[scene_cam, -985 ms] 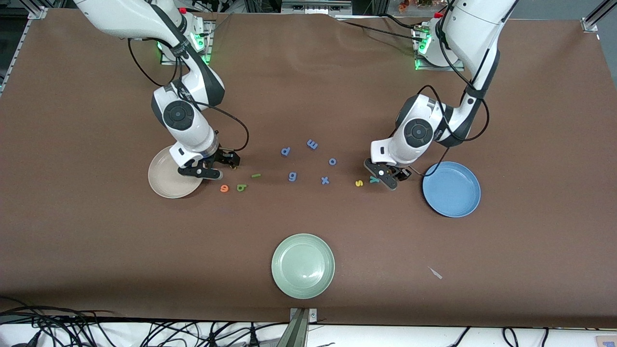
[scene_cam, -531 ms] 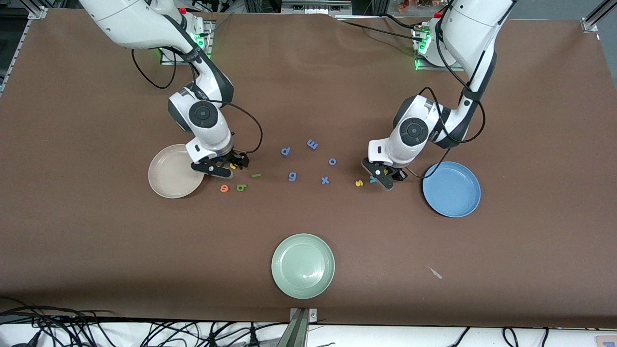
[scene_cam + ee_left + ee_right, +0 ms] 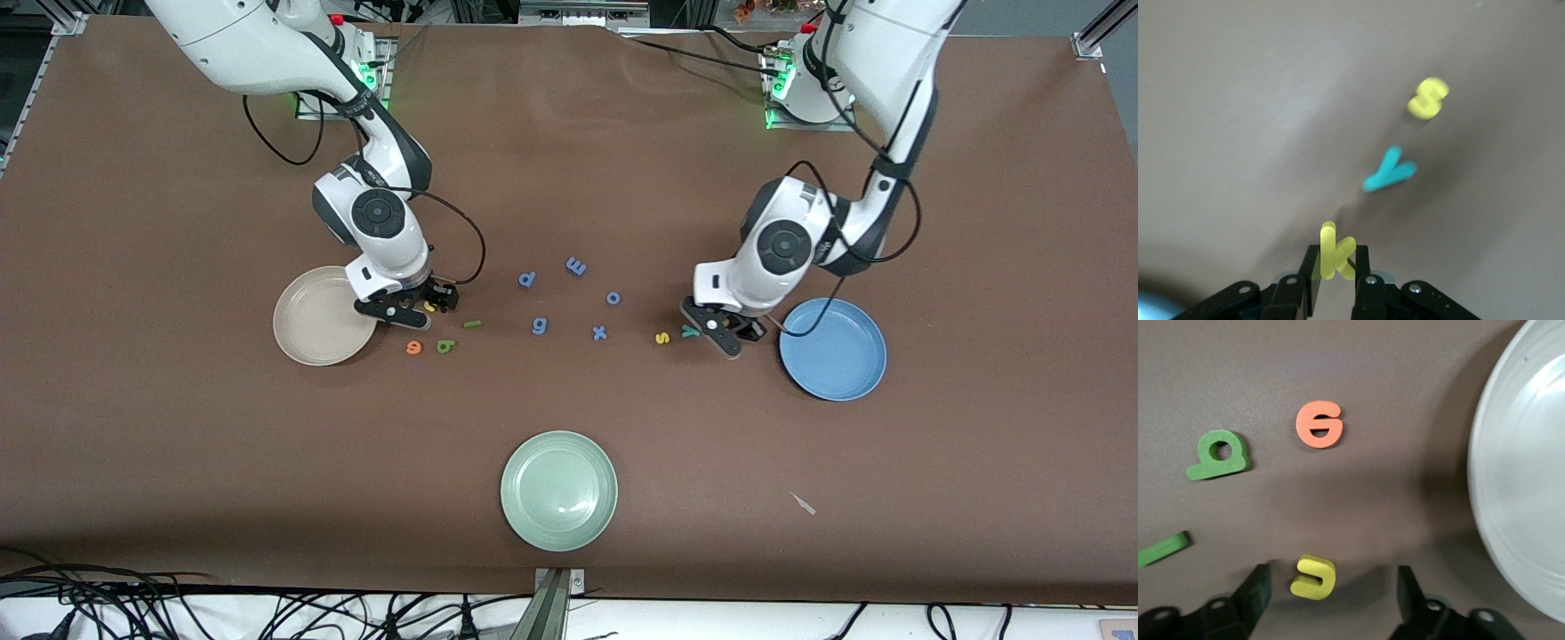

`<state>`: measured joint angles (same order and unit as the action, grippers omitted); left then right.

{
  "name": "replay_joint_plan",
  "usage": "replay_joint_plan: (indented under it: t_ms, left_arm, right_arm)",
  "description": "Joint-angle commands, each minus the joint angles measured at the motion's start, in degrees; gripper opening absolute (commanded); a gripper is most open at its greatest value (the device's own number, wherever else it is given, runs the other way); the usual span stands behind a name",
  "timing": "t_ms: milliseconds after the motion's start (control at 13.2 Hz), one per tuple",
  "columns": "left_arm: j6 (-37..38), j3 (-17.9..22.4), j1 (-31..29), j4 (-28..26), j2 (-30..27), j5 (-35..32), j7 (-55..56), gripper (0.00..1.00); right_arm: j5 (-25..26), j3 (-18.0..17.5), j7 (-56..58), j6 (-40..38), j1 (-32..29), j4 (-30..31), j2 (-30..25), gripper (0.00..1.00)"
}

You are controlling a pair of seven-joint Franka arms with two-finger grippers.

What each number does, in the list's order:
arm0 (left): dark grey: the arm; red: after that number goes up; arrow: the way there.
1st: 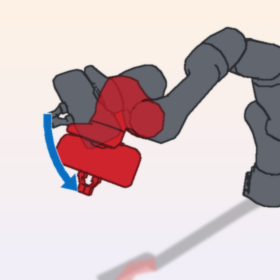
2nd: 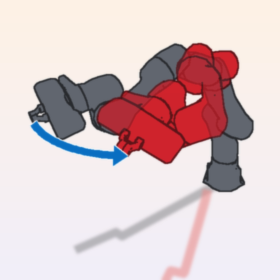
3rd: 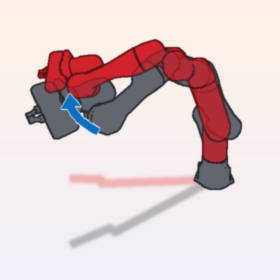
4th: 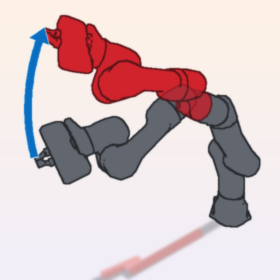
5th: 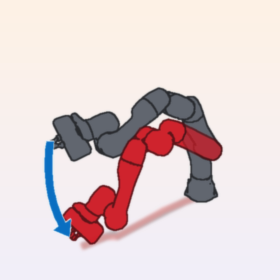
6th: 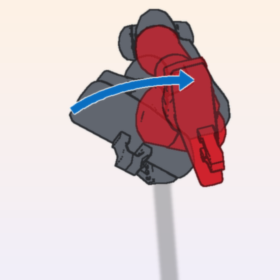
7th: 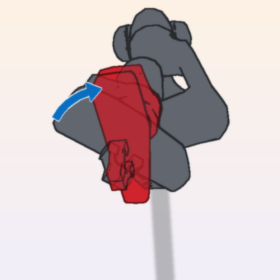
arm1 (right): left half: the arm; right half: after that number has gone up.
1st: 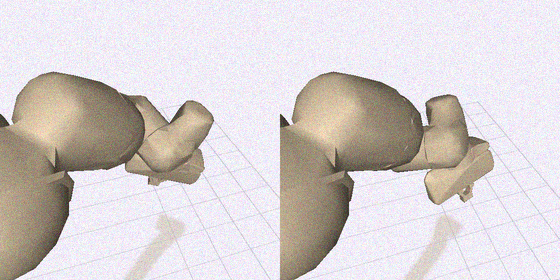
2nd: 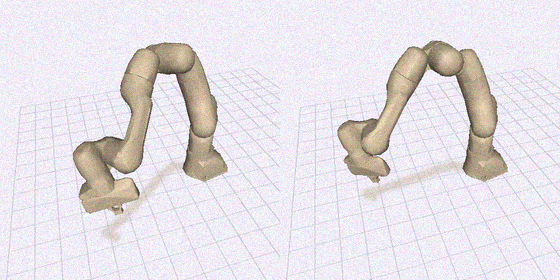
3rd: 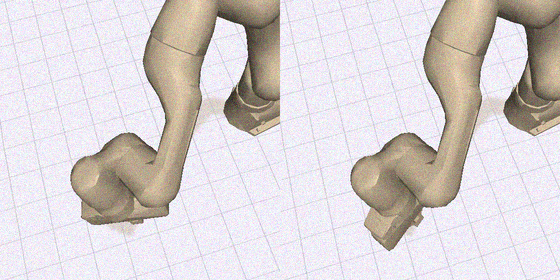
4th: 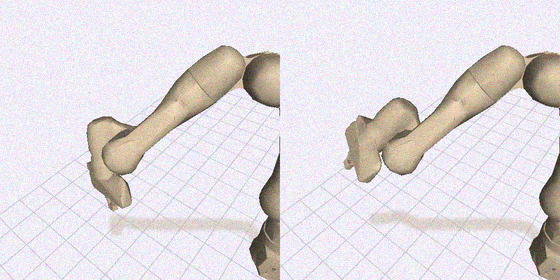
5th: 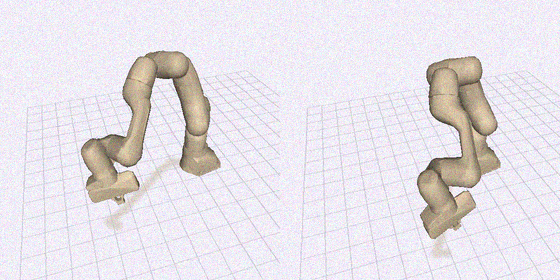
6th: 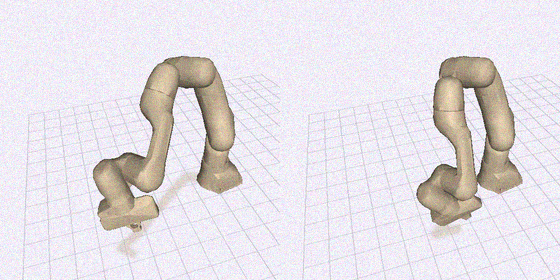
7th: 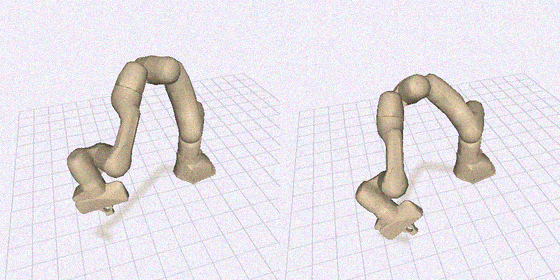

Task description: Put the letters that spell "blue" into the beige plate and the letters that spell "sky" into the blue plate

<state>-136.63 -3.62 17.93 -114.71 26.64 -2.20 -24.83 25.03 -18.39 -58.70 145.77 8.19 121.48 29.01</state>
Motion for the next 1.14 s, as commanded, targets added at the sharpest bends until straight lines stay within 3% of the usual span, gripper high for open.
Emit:
replay_joint_plan:
  t_ms: [0,303,455,531,606,682,758,910,1061]
  left_arm:
    - [12.3,0.0,-4.6,4.4,-3.1,-1.1,-7.8,0.06]
    - [14.5,0.2,-13.4,4.6,-1.5,-1.1,-15.3,0.10]
    - [14.4,0.2,-14.6,3.7,-0.7,-1.1,-15.4,0.13]
    - [14.1,0.2,-14.6,3.5,0.3,-1.1,-14.8,0.23]
    - [13.8,0.2,-14.6,3.4,1.1,-1.1,-14.6,0.42]
    - [13.3,0.2,-14.7,3.3,1.0,-1.1,-14.5,0.78]
    - [13.6,0.2,-14.6,3.4,0.4,-1.1,-15.4,1.00]
    - [14.0,-0.2,-13.9,4.7,-0.8,-1.1,-14.6,1.00]
    - [16.1,-1.6,-13.4,7.4,-1.2,-0.9,-10.8,1.00]
  right_arm:
    - [0.7,-0.1,-1.3,0.8,-0.1,-0.2,0.8,0.72]
    - [0.7,-0.1,-1.2,0.8,-0.1,-0.2,0.9,0.44]
    - [0.7,-0.1,-1.1,0.7,-0.1,-0.4,0.9,0.29]
    - [0.7,-0.1,-0.9,0.6,-0.1,-0.5,0.7,0.22]
    - [0.7,-0.1,-0.5,0.4,-0.1,-0.5,0.4,0.19]
    - [0.7,0.0,-0.1,0.1,-0.2,-0.6,0.0,0.19]
    - [0.7,0.0,0.2,-0.3,-0.2,-0.6,-1.0,0.19]
    - [0.6,0.1,3.5,-4.9,-0.5,-1.3,-3.3,0.19]
    - [-4.0,0.3,12.1,-8.4,-1.8,-1.8,-6.1,0.19]
